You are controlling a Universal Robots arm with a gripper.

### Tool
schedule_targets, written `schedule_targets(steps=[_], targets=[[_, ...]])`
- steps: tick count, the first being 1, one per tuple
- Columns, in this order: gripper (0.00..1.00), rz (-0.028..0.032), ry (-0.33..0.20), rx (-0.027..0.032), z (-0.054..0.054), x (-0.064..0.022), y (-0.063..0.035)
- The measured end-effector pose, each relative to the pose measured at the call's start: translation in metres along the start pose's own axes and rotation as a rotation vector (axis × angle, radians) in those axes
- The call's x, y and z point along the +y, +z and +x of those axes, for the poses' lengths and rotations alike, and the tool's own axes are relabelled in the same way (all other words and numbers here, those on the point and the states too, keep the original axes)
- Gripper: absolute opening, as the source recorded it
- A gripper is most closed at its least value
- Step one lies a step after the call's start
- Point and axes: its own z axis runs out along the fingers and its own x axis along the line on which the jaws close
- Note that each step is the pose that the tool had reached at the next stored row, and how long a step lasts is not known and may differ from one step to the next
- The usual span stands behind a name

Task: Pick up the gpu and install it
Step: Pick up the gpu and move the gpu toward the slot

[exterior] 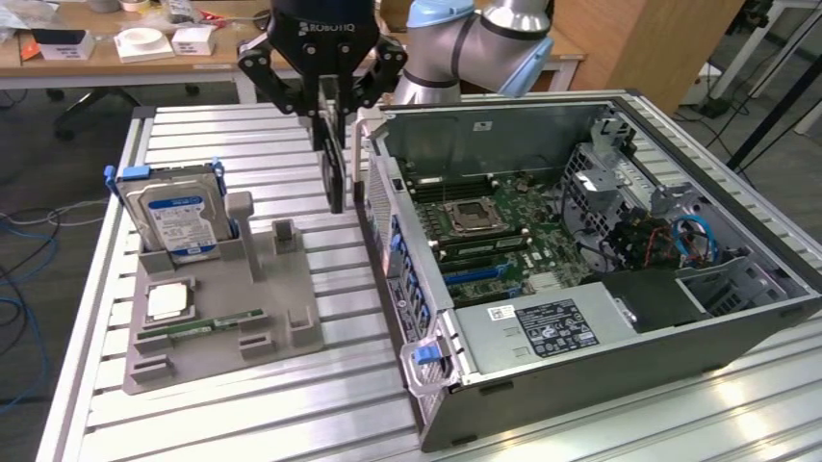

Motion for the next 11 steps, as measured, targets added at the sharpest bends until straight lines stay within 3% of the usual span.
schedule_targets(steps=[7, 11], targets=[[0.26, 0.0000, 0.000, 0.0000, -0.013, -0.0003, 0.0000], [0.26, 0.0000, 0.000, 0.0000, -0.015, -0.0004, 0.0000]])
